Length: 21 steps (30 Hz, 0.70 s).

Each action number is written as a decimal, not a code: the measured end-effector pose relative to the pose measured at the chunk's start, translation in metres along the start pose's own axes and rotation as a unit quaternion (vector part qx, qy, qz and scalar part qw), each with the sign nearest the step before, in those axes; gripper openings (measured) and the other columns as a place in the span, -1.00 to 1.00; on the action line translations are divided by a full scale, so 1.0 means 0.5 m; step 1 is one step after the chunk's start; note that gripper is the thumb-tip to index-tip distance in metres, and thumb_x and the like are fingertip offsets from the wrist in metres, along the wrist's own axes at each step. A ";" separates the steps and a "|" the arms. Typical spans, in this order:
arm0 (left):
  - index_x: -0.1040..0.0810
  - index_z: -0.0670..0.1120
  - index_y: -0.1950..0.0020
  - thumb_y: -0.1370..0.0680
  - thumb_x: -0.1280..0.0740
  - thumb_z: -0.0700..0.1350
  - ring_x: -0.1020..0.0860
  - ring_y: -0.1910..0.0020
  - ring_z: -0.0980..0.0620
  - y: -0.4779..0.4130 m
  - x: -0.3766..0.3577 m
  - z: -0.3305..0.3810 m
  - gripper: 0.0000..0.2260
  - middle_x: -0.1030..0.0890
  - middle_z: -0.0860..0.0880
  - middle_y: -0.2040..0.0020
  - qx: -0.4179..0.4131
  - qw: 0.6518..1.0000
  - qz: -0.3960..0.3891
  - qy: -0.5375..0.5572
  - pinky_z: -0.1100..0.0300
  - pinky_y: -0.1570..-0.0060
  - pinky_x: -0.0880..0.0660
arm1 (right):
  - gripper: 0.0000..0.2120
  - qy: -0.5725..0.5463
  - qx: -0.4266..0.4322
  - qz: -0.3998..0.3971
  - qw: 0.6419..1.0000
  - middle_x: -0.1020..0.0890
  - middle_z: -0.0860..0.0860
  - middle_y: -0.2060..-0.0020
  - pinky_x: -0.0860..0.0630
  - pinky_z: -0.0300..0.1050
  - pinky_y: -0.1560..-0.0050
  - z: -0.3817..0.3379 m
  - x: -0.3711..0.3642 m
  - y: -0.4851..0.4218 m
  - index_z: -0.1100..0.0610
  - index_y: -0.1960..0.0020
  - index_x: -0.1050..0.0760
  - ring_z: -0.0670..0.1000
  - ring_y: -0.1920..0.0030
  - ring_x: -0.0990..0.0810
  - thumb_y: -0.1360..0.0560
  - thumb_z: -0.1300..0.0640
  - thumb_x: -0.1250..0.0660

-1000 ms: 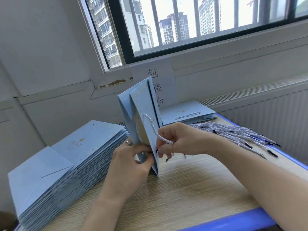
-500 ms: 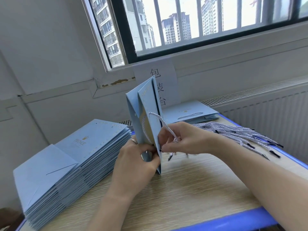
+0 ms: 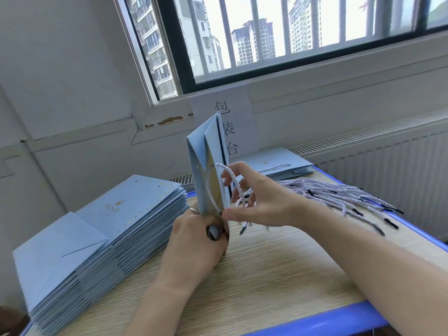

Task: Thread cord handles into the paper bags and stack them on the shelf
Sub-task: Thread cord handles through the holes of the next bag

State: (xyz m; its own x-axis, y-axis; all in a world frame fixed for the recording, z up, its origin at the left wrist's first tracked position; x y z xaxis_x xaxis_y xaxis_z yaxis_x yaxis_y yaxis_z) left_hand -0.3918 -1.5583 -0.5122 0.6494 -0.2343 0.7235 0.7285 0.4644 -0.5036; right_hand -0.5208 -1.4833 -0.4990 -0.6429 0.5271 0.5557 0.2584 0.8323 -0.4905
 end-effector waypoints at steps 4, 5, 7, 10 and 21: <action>-0.57 0.03 0.23 -0.41 -0.44 -0.23 -0.50 0.26 0.13 0.000 -0.003 0.004 -0.84 -0.53 0.03 0.25 -0.028 1.000 0.005 -0.007 0.39 0.28 -0.43 | -0.38 0.014 0.004 0.007 1.000 -0.43 -0.21 -0.13 -0.40 -0.35 0.18 -0.002 0.001 -0.002 -0.09 -0.27 -0.29 -0.12 0.02 -0.52 -0.35 -0.18 -0.52; -0.58 0.00 0.23 -0.42 -0.43 -0.23 -0.50 0.25 0.11 0.001 -0.006 0.008 -0.86 -0.53 0.03 0.25 -0.036 0.999 0.004 -0.002 0.26 0.23 -0.51 | -0.38 0.016 0.006 0.011 1.000 -0.43 -0.17 -0.15 -0.41 -0.36 0.19 -0.002 0.002 -0.002 -0.08 -0.27 -0.29 -0.10 0.02 -0.54 -0.36 -0.15 -0.54; -0.61 -0.01 0.22 -0.45 -0.40 -0.21 -0.51 0.24 0.10 0.003 -0.007 0.014 -0.89 -0.54 0.04 0.26 -0.049 0.999 0.010 0.016 0.14 0.20 -0.56 | -0.40 0.014 0.006 0.019 1.000 -0.44 -0.14 -0.16 -0.42 -0.38 0.20 -0.004 0.006 -0.002 -0.07 -0.28 -0.31 -0.05 0.01 -0.56 -0.38 -0.09 -0.56; -0.63 0.02 0.28 -0.48 -0.39 -0.21 -0.51 0.32 0.08 0.000 -0.004 0.015 -0.82 -0.54 0.06 0.31 -0.042 0.998 0.033 0.037 0.18 0.24 -0.55 | -0.42 0.007 0.007 0.015 1.000 -0.44 -0.16 -0.13 -0.40 -0.40 0.22 -0.005 0.002 -0.003 -0.04 -0.30 -0.31 -0.05 0.02 -0.57 -0.41 -0.06 -0.54; -0.73 0.11 0.21 -0.39 -0.52 -0.15 -0.36 -0.25 0.11 0.000 -0.014 0.021 -0.86 -0.54 0.32 0.08 -0.047 0.999 0.019 -0.001 0.40 -0.20 -0.27 | -0.48 -0.009 0.015 0.022 1.000 -0.48 -0.05 -0.14 -0.43 -0.40 0.25 -0.003 0.006 -0.004 0.04 -0.32 -0.33 -0.03 0.03 -0.57 -0.46 0.11 -0.49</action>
State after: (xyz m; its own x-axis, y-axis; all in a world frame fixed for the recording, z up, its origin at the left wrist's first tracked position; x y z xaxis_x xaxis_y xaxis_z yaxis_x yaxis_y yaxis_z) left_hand -0.3987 -1.5476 -0.5121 0.6763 -0.2167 0.7041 0.7211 0.3900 -0.5726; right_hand -0.5221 -1.4830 -0.4956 -0.6443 0.5593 0.5215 0.2648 0.8030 -0.5339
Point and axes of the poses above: each hand's wrist, its own y-axis away from the middle knuckle, its own x-axis out of the back of the hand, z = x × y, the point moved 7 cm from there along -y, towards the middle knuckle
